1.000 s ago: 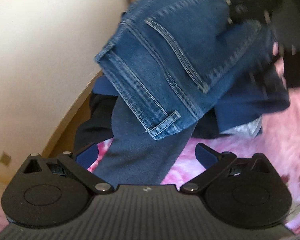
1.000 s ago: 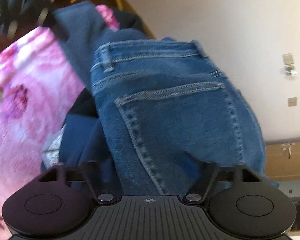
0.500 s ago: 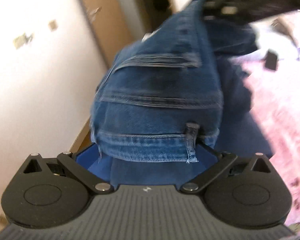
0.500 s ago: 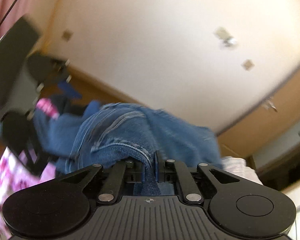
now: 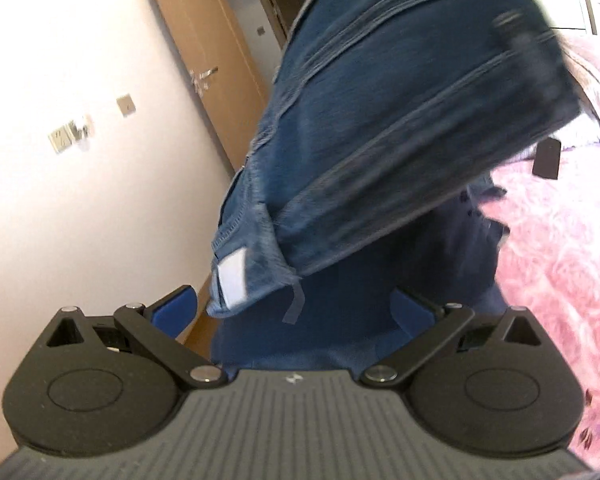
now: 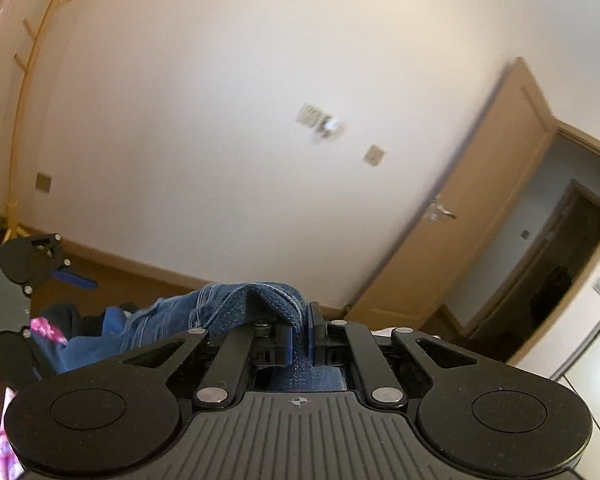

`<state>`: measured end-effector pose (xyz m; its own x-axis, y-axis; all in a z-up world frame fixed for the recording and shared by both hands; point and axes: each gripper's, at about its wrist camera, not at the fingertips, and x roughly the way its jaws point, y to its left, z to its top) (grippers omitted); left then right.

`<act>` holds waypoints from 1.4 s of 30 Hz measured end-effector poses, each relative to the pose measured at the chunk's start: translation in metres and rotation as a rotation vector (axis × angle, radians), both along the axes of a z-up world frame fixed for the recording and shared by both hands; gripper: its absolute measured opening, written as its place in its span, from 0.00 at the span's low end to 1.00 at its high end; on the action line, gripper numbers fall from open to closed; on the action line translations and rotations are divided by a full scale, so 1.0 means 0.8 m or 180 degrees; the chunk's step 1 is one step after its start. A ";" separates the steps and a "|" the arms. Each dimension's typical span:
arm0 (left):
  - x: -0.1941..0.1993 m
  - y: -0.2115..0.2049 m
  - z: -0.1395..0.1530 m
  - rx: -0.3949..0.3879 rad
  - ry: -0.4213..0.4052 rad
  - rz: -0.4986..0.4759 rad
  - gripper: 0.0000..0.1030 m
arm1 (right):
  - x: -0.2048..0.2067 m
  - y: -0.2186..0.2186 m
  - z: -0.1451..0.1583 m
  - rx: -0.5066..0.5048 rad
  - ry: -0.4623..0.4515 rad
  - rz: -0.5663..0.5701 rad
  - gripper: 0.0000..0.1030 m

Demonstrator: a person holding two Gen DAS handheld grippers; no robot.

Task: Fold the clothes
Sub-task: 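Lift the blue jeans off the pile with the right gripper and carry them over the bed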

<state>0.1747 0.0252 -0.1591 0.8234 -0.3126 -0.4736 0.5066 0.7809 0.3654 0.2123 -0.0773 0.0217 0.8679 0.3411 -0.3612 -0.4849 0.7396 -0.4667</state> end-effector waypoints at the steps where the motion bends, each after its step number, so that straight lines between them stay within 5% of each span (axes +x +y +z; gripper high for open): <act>1: -0.007 -0.008 0.007 -0.0002 -0.0042 -0.0021 0.99 | -0.013 -0.008 0.009 0.0042 -0.0021 -0.0022 0.04; 10: -0.142 -0.119 0.080 -0.0077 -0.0339 -0.0462 1.00 | -0.187 -0.146 0.085 0.0672 -0.0142 -0.0480 0.04; 16: -0.280 -0.226 0.102 -0.0073 -0.0254 -0.1155 1.00 | -0.347 -0.249 0.093 0.1036 -0.0085 -0.1136 0.04; 21: -0.370 -0.343 0.088 -0.0046 0.0025 -0.2032 1.00 | -0.461 -0.353 0.082 0.1480 0.0167 -0.2135 0.04; 32: -0.443 -0.520 0.019 0.0041 0.0592 -0.3436 0.99 | -0.656 -0.592 -0.047 0.2872 0.1095 -0.4835 0.05; 39: -0.414 -0.563 -0.025 0.0163 0.0910 -0.3458 0.99 | -0.691 -0.624 -0.107 0.2481 0.1433 -0.5196 0.05; 42: -0.437 -0.558 -0.046 0.0352 0.0940 -0.3564 0.99 | -0.685 -0.629 -0.105 0.2659 0.1503 -0.5096 0.06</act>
